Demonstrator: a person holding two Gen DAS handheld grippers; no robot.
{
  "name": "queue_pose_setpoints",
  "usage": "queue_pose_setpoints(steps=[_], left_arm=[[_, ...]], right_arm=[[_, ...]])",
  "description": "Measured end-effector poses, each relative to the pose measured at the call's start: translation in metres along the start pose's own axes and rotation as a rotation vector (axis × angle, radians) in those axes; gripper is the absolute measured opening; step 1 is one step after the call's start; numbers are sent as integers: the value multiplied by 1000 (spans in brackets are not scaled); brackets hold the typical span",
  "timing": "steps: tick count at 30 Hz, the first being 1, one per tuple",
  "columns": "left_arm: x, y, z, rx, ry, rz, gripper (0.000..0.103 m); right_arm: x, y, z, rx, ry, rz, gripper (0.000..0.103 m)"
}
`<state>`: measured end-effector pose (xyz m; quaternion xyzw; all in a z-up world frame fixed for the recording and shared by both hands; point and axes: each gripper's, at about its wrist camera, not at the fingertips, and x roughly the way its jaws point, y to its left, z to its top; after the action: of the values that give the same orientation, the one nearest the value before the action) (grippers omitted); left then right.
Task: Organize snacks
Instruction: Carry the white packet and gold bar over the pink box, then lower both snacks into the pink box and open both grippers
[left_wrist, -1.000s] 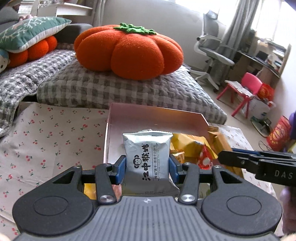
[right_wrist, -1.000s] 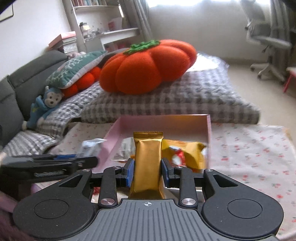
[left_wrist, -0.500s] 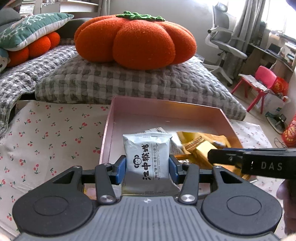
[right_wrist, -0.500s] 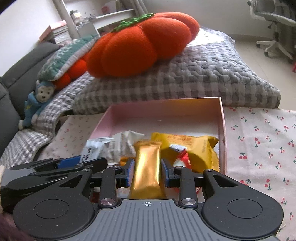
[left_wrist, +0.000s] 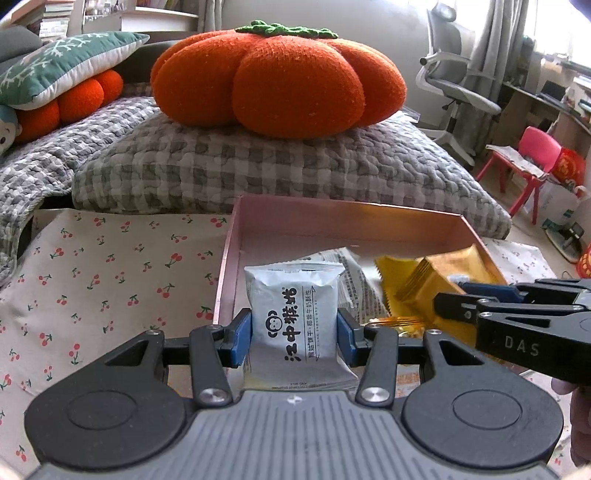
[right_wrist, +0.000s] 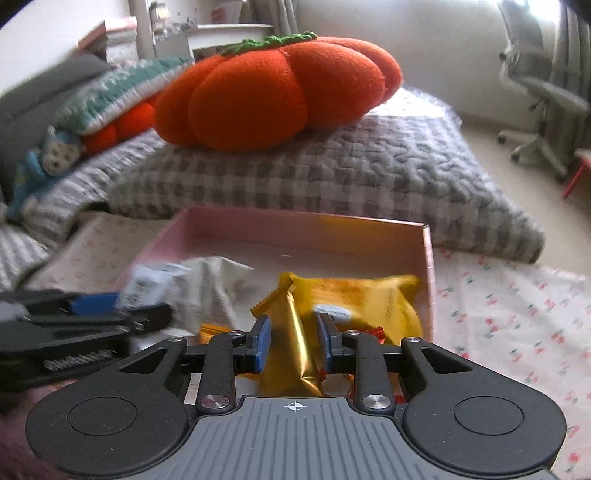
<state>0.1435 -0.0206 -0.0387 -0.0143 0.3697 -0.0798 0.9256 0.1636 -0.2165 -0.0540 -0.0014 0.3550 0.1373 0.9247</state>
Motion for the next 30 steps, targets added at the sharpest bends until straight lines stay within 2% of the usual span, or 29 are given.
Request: queue_pose_setpoints(steps=[6, 10, 11, 13, 15, 17, 21, 24, 26, 30], left_arm=[[5, 3, -1, -24, 13, -2, 44], [3, 2, 0, -6, 13, -6, 46], [2, 2, 0, -2, 11, -5, 47], [0, 2, 1, 4, 10, -4, 48], [-3, 1, 2, 6, 13, -12, 52], [-6, 1, 3, 9, 9, -19, 58], [-15, -2, 4, 19, 2, -34, 65], [-23, -5, 3, 36, -4, -46, 72], [-28, -7, 2, 52, -3, -46, 83], [-37, -14, -2, 103, 6, -43, 88]], right_arm=[[2, 1, -1, -13, -53, -85, 25], [-2, -6, -1, 19, -61, -57, 25], [-4, -9, -1, 33, -62, -44, 31], [-6, -14, 0, 68, -57, -21, 32], [-11, -16, 0, 99, -48, 5, 39], [-18, -18, 1, 115, -51, 27, 50], [-33, -22, 3, 125, -60, 31, 54], [-42, -26, 3, 156, -61, 43, 65], [-48, -28, 3, 170, -61, 48, 72], [-59, -26, 1, 156, -48, 37, 85]])
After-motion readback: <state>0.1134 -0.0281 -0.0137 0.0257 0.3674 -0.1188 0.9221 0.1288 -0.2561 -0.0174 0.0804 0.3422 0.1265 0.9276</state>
